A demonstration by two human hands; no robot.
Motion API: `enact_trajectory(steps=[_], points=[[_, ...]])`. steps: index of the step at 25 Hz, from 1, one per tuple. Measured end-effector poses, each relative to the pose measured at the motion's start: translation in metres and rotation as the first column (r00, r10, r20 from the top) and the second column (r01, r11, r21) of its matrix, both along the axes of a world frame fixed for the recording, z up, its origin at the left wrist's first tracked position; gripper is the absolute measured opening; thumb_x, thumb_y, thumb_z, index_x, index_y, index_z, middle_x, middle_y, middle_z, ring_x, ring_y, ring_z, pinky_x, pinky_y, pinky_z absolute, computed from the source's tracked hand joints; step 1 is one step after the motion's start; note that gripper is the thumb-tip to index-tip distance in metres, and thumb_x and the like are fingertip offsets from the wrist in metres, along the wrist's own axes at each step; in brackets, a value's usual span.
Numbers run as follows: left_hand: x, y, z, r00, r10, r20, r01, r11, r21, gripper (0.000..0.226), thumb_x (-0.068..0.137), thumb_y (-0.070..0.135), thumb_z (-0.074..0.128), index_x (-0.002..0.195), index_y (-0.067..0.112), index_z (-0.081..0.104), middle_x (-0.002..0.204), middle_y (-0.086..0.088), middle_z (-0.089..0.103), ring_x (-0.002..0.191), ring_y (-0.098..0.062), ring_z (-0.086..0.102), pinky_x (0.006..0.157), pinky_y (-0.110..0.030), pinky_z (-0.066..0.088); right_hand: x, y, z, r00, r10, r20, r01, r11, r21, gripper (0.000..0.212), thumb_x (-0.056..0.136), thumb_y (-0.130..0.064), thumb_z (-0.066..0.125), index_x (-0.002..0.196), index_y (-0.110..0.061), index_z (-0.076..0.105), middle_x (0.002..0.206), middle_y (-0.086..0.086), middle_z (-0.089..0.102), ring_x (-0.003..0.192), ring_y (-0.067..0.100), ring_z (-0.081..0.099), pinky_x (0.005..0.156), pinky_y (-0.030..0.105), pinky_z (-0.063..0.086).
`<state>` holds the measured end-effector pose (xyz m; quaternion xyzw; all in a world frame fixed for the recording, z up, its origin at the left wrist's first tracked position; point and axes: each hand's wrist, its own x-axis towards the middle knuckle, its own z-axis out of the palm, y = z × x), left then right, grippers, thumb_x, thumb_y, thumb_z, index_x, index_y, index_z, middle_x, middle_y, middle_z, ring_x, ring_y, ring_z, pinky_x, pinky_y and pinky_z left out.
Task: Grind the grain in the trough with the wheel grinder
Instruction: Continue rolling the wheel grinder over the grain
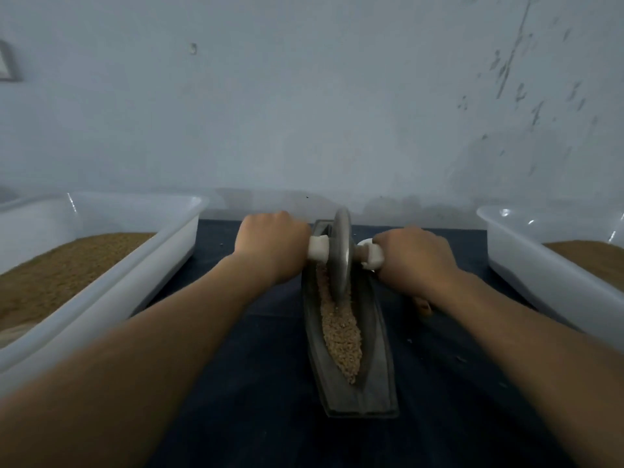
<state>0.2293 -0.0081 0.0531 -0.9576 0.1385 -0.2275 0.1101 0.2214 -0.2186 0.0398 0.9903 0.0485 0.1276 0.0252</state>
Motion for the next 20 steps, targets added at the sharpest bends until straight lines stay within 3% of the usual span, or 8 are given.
enact_trajectory(steps=[2,5,7,9,11,15,18,20], points=[[-0.003,0.007,-0.003,0.996,-0.078,0.042,0.075,0.995,0.068,0.013,0.084,0.03,0.066,0.097,0.026,0.065,0.074,0.004,0.049,0.063,-0.02,0.054,0.054,-0.032,0.036,-0.003,-0.013,-0.006,0.998,0.062,-0.01,-0.062,0.998,-0.016,0.011,0.081,-0.039,0.065,0.083,-0.036,0.055,0.082,-0.011,0.059,0.071,0.015,0.057,0.056,0.03,0.042],[-0.03,0.03,-0.029,0.961,-0.186,0.204,0.182,0.983,0.038,0.035,0.05,0.039,0.083,0.068,0.03,0.056,0.057,0.012,0.009,0.046,-0.007,0.003,0.045,-0.019,0.006,-0.025,-0.029,-0.03,0.892,0.231,0.389,-0.138,0.958,-0.251,0.021,0.057,-0.043,0.059,0.065,-0.036,0.041,0.053,-0.017,0.024,0.046,-0.003,0.018,0.042,0.017,0.011],[-0.02,0.029,-0.036,0.978,-0.081,0.195,0.085,0.996,-0.011,0.03,0.06,0.037,0.078,0.07,0.028,0.052,0.056,0.011,0.015,0.044,-0.009,0.009,0.045,-0.022,0.011,-0.015,-0.02,-0.02,0.881,0.242,0.407,-0.119,0.945,-0.304,0.032,0.058,-0.045,0.066,0.064,-0.035,0.036,0.053,-0.015,0.027,0.043,0.004,0.026,0.041,0.017,0.018],[-0.003,0.018,-0.028,0.992,0.012,0.122,0.0,0.995,-0.099,0.008,0.082,0.031,0.063,0.088,0.025,0.06,0.067,0.004,0.044,0.053,-0.019,0.042,0.051,-0.031,0.03,0.008,-0.004,-0.005,0.961,0.135,0.241,-0.094,0.981,-0.172,0.027,0.076,-0.041,0.07,0.073,-0.033,0.044,0.07,-0.009,0.053,0.06,0.017,0.05,0.05,0.027,0.039],[0.009,0.01,-0.018,0.998,0.011,0.064,-0.008,0.999,-0.038,0.01,0.089,0.03,0.057,0.097,0.026,0.062,0.082,-0.001,0.056,0.072,-0.026,0.058,0.059,-0.034,0.038,0.024,0.001,0.002,0.992,0.083,0.092,-0.071,0.99,-0.124,0.016,0.086,-0.034,0.067,0.085,-0.033,0.051,0.088,-0.002,0.062,0.077,0.021,0.056,0.06,0.031,0.044],[-0.007,0.034,-0.015,0.99,-0.111,0.089,0.108,0.993,0.044,0.013,0.081,0.039,0.064,0.083,0.031,0.055,0.064,0.008,0.036,0.053,-0.016,0.037,0.051,-0.029,0.031,-0.001,-0.018,-0.02,0.964,0.161,0.213,-0.146,0.986,-0.083,0.025,0.08,-0.033,0.069,0.085,-0.036,0.045,0.071,-0.009,0.049,0.069,0.024,0.055,0.053,0.03,0.036],[-0.03,0.04,-0.021,0.964,-0.175,0.202,0.153,0.981,0.119,0.036,0.059,0.036,0.079,0.066,0.029,0.045,0.055,0.011,0.014,0.044,-0.008,0.007,0.046,-0.018,0.009,-0.027,-0.033,-0.041,0.877,0.233,0.42,-0.191,0.971,-0.141,0.036,0.062,-0.03,0.069,0.072,-0.035,0.036,0.056,-0.014,0.025,0.048,0.019,0.032,0.046,0.02,0.013],[-0.022,0.033,-0.022,0.98,-0.103,0.168,0.082,0.989,0.125,0.02,0.067,0.034,0.076,0.073,0.027,0.058,0.056,0.009,0.019,0.044,-0.01,0.012,0.044,-0.021,0.012,-0.024,-0.029,-0.04,0.908,0.186,0.376,-0.147,0.98,-0.13,0.028,0.063,-0.034,0.067,0.071,-0.035,0.04,0.058,-0.014,0.028,0.05,0.018,0.034,0.047,0.02,0.014]])
